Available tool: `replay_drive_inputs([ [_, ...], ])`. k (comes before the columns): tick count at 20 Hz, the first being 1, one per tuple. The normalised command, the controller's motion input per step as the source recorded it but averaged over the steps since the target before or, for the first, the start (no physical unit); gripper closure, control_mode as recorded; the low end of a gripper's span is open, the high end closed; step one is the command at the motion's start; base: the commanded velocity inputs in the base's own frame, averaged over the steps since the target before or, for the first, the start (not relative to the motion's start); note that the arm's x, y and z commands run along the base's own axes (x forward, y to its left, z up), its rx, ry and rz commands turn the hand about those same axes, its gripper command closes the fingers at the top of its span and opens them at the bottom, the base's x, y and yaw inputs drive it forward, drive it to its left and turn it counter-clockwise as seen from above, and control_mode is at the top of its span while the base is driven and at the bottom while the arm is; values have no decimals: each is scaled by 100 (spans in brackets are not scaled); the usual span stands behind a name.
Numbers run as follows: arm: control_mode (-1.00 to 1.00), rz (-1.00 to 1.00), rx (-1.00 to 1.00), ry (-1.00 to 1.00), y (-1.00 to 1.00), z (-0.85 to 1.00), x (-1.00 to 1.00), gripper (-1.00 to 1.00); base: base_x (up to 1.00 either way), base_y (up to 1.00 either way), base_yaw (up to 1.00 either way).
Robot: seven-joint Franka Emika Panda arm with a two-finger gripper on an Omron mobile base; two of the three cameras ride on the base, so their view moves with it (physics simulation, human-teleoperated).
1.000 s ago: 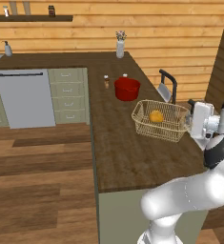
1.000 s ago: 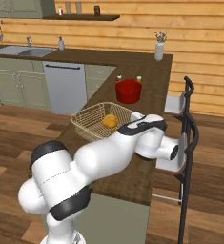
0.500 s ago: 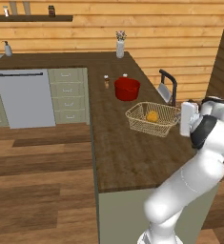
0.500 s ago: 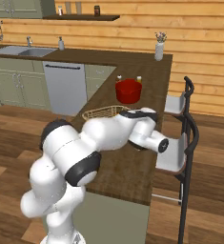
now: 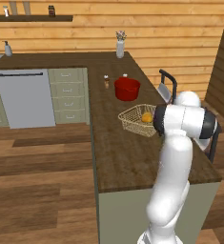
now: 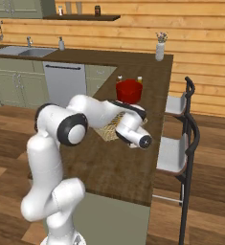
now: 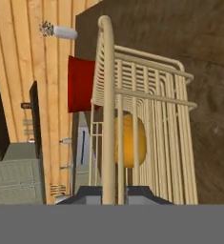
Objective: Open the cabinet, pick up the bread from the cabinet and place it in the basket. Then move the basket to the dining counter.
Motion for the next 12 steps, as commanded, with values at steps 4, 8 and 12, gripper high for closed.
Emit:
replay_drive_inputs([
  [4, -100, 0, 0, -2, -13, -61, 59, 100, 0, 0, 0],
  [8, -100, 0, 0, 0, -32, -56, 27, 100, 0, 0, 0],
  [12, -100, -2, 0, 12, -29, -4, 1, -100, 0, 0, 0],
])
